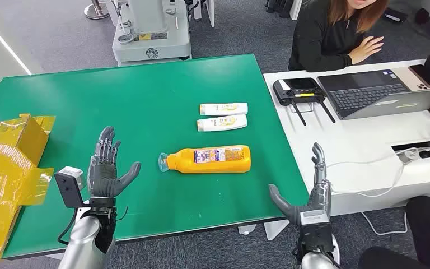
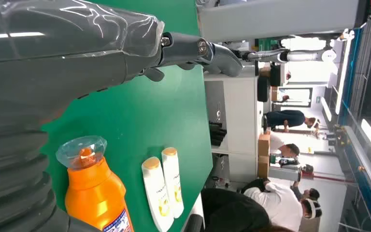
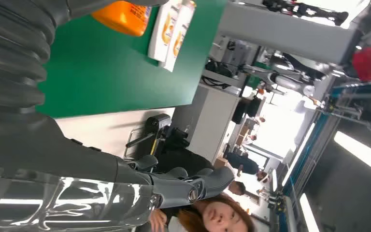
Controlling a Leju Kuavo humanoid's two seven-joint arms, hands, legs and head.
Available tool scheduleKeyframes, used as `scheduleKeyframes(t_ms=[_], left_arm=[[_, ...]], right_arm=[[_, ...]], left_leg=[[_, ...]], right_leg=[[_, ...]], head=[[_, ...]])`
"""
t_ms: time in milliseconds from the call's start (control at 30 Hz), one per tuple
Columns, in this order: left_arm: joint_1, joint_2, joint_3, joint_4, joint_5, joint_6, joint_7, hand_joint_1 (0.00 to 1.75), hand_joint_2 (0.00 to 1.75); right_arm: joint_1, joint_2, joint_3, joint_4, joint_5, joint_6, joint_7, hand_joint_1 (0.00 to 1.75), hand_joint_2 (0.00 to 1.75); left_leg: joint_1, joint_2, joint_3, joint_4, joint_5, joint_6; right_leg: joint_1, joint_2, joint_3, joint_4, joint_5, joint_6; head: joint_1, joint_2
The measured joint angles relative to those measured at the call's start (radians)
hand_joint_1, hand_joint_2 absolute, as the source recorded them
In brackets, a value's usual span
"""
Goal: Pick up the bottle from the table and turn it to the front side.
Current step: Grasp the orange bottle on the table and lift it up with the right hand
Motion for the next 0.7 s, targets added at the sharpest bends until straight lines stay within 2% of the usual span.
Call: scheduleKeyframes(t_ms=[67,200,300,500,700], left_arm=[[0.0,-0.002,0.0,0.001,-0.005,-0.005,-0.001,0.0,1.75],[0.001,-0.01,0.0,0.002,-0.022,-0.02,-0.002,0.0,1.75],[0.002,-0.013,0.0,0.002,-0.027,-0.022,-0.002,0.0,1.75],[0.02,-0.01,0.0,-0.004,-0.027,-0.013,0.008,0.0,1.75],[0.033,-0.001,0.0,-0.008,-0.03,-0.015,0.017,0.0,1.75]], right_arm=[[-0.013,-0.009,0.004,0.007,0.08,0.01,0.035,0.0,1.75],[-0.076,-0.051,0.025,0.043,0.342,0.066,0.142,0.0,1.75],[-0.139,-0.083,0.048,0.088,0.43,0.115,0.174,0.0,1.75],[-0.314,-0.121,0.131,0.247,0.481,0.218,0.195,0.0,1.75],[-0.468,-0.127,0.223,0.423,0.441,0.363,0.184,0.0,1.75]], left_leg=[[0.0,0.0,0.0,0.0,0.0,0.0],[0.0,0.0,0.0,0.0,0.0,0.0],[0.0,0.0,0.0,0.0,0.0,0.0],[0.0,0.001,0.0,0.0,0.0,0.0],[0.0,0.001,0.0,0.0,0.001,0.0]], right_leg=[[0.0,0.0,0.0,0.0,0.0,0.0],[0.0,0.0,0.0,0.0,0.001,0.0],[0.0,0.0,0.0,0.0,0.001,0.0],[0.0,0.001,0.001,0.0,0.001,0.0],[0.0,0.001,0.0,0.0,0.001,0.0]], head=[[0.0,0.0],[0.0,0.0],[0.0,0.0],[0.0,0.0],[0.0,0.0]])
